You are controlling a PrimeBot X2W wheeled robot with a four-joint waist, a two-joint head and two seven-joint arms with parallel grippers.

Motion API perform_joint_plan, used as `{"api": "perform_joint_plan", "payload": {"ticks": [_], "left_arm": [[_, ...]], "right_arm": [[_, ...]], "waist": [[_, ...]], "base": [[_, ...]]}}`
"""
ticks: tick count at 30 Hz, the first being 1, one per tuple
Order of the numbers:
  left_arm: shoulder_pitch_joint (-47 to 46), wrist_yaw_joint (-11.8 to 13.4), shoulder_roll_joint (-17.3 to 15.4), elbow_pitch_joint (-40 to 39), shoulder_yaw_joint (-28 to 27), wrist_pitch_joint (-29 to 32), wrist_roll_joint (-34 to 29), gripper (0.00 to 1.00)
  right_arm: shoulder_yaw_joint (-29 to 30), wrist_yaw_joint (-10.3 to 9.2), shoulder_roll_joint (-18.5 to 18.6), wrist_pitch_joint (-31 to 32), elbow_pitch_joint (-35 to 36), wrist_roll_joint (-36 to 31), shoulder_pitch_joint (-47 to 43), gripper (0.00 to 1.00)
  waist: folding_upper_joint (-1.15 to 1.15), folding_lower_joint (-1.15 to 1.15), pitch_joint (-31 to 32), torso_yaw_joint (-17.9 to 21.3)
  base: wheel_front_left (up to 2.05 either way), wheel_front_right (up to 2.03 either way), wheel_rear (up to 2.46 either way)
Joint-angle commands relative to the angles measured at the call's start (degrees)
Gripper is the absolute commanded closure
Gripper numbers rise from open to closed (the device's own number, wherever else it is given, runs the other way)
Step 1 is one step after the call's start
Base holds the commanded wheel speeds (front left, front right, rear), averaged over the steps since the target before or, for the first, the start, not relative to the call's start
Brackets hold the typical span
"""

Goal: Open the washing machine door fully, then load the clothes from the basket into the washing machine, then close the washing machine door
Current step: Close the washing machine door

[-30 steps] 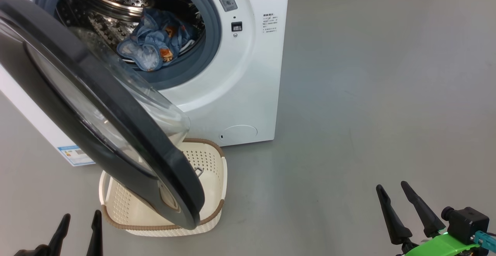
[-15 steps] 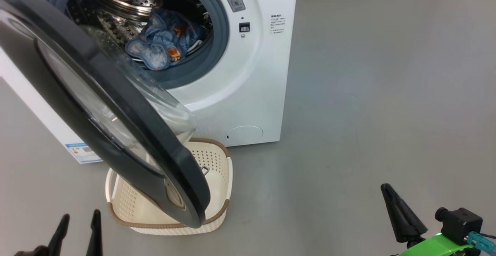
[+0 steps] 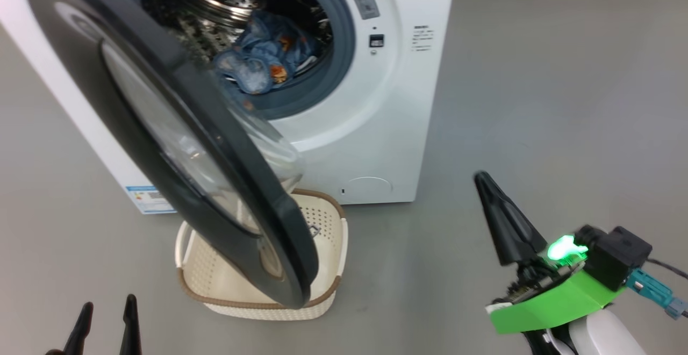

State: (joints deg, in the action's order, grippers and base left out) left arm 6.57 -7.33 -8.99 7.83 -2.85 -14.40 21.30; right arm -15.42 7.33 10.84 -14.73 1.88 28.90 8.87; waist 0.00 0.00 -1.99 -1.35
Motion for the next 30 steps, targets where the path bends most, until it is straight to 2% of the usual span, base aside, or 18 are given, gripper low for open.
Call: {"api": "perform_joint_plan", "payload": {"ticks": [1,8,13,22,30], "left_arm": [[-0.7,-0.2,-0.8,-1.6,-2.1,-0.6,-0.8,0.00],[-1.1,-0.2,-0.7,-2.4,-1.4,-0.6,-0.9,0.00],[-1.5,-0.2,-0.2,-2.7,-1.2,-0.6,-1.1,0.00],[-2.2,-0.2,0.7,-3.1,-0.8,-0.6,-1.0,0.00],[-3.1,-0.2,1.4,-2.7,-0.3,-0.6,-0.8,0.00]], "right_arm": [[-1.9,0.16,0.0,-0.3,2.6,0.4,2.3,1.00],[-10.1,0.16,0.2,-0.3,10.9,1.5,5.4,1.00],[-19.2,0.16,0.9,-0.3,12.1,0.7,7.3,1.00],[-31.6,0.16,-0.5,-0.3,5.5,3.3,9.1,1.00],[-35.6,0.16,-1.3,-0.3,-3.6,5.9,9.2,1.00]], "waist": [[0.00,0.00,0.4,-1.3],[0.00,0.00,0.0,-4.1],[0.00,0.00,-0.2,-5.4],[0.00,0.00,-1.2,-7.0],[0.00,0.00,-2.0,-8.1]], "base": [[0.00,0.00,0.00],[0.00,0.00,0.00],[0.00,0.00,0.00],[0.00,0.00,0.00],[0.00,0.00,0.00]]}}
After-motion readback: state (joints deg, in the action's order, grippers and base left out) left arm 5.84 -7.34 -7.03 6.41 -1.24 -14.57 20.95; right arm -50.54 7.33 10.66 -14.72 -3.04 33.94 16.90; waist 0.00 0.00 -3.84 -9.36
